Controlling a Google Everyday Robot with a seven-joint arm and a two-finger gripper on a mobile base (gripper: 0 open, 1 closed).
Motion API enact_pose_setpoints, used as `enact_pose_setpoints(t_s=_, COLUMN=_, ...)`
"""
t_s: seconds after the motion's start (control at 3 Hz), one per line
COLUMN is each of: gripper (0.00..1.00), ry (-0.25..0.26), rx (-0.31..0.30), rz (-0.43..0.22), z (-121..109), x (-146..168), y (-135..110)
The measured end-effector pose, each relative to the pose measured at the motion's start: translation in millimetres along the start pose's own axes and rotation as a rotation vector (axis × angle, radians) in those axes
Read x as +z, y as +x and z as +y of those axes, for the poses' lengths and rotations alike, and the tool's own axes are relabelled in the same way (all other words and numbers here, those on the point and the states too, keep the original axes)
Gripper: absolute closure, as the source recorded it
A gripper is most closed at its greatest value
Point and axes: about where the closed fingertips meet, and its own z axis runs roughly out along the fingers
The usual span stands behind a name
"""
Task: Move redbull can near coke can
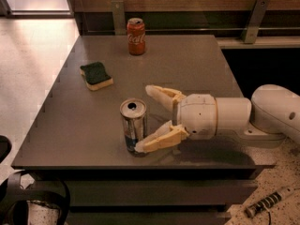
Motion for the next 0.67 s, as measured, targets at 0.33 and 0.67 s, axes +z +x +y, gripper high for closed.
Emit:
enact_pose_setpoints(t_s=0.33, gripper=0.47, ry=-0.004, rx=-0.004, rz=0.001, z=1.0, x=2.3, y=0.6)
enact_pose_setpoints(t_s=0.67, gripper=0.70, ry=-0.007, rx=-0.006, rz=0.002, z=1.8, x=3.8, y=-0.1)
